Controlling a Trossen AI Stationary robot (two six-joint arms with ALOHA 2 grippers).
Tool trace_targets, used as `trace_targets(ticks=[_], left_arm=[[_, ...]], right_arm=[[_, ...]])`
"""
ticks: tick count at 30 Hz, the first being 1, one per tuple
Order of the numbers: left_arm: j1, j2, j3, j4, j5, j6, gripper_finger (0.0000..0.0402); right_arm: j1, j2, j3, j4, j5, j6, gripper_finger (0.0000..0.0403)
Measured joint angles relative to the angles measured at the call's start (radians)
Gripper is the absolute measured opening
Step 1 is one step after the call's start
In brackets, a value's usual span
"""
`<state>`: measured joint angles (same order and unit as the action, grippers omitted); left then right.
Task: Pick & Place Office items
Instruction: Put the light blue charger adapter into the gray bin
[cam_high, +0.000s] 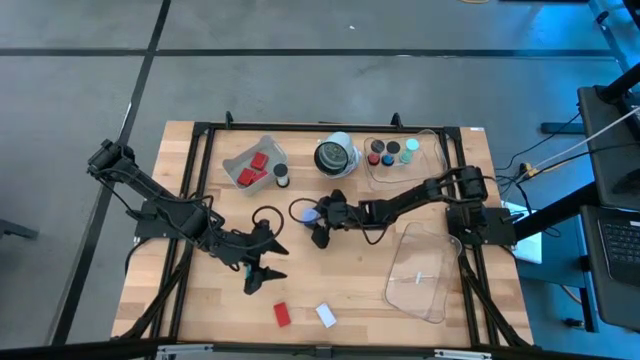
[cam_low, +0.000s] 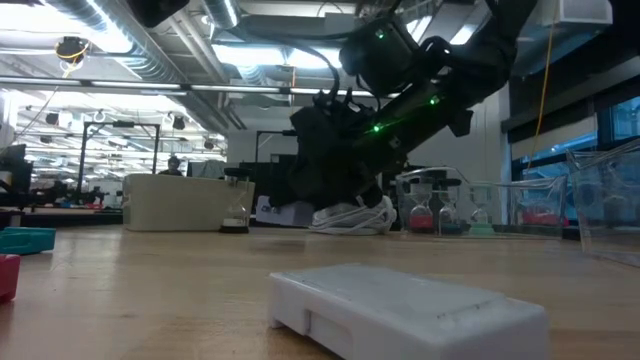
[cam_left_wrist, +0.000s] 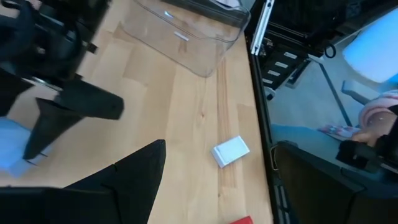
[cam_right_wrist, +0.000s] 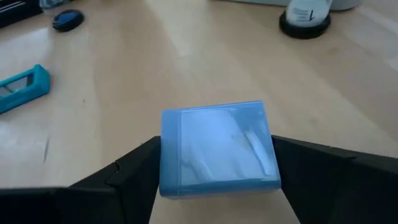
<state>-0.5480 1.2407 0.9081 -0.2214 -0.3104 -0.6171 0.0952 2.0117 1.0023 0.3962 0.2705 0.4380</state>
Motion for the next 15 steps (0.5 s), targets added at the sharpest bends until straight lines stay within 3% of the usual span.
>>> trace_targets(ticks=[3, 15], left_arm=[[0.000, 0.000, 0.000, 0.000, -0.013, 0.002, 0.0299], [0.000, 0.000, 0.000, -0.007, -0.012, -0.024, 0.0299]], right_arm=[[0.002, 0.000, 0.000, 0.000, 0.051, 0.001, 0.0272], [0.018, 0.051, 0.000, 0.025, 0.070, 0.105, 0.0272]])
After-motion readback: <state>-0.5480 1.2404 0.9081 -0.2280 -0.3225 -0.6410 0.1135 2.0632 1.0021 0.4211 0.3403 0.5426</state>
